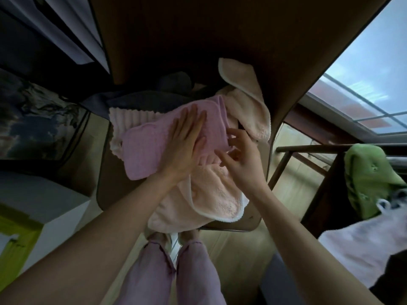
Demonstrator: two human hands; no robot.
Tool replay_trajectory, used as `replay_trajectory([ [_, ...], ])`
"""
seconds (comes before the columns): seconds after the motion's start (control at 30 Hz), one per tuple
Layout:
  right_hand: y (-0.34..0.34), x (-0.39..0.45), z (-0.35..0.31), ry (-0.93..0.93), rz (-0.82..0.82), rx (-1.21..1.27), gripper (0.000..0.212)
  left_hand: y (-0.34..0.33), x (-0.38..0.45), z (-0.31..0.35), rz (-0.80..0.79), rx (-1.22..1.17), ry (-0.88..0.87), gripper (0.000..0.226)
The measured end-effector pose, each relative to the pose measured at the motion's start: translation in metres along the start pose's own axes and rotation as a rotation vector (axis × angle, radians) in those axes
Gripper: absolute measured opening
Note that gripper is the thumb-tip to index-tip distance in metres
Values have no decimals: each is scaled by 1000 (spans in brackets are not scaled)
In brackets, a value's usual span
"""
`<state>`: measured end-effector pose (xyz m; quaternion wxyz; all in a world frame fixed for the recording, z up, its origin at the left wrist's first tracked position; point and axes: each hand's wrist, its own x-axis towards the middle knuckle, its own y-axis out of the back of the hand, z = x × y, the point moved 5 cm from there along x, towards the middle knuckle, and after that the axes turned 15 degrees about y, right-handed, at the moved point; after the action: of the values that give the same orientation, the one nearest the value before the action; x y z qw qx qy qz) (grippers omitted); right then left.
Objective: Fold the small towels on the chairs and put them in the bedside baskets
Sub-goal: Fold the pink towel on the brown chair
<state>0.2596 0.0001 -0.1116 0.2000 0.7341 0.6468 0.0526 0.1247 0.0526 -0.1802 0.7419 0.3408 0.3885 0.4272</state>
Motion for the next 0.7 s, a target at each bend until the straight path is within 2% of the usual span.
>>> replay_trajectory([
  [0.07, 0, 5, 3, -33, -5, 2, 30, -1, 1, -1, 19, -37, 12, 59],
  [0.17, 13, 12, 5, -72, 90, 16, 19, -5, 3, -7, 15, -50, 32, 60],
  [0.4, 27, 8, 13, -137, 238, -9, 9, -14, 8, -5, 0, 74, 28, 64],
  [0.5, 22, 12, 4, -15, 229, -300, 10, -11, 7, -5, -17, 84, 3, 64],
  [0.57, 16, 20, -11, 131, 257, -484, 20, -7, 5, -6, -58, 31, -30, 63],
  [0.63, 4, 35, -18, 239, 218, -540, 33, 2, 0, -8, -76, -20, -108, 64],
  [0.7, -13, 52, -15, 251, 120, -559, 40, 16, -3, -14, -33, -49, -145, 63],
])
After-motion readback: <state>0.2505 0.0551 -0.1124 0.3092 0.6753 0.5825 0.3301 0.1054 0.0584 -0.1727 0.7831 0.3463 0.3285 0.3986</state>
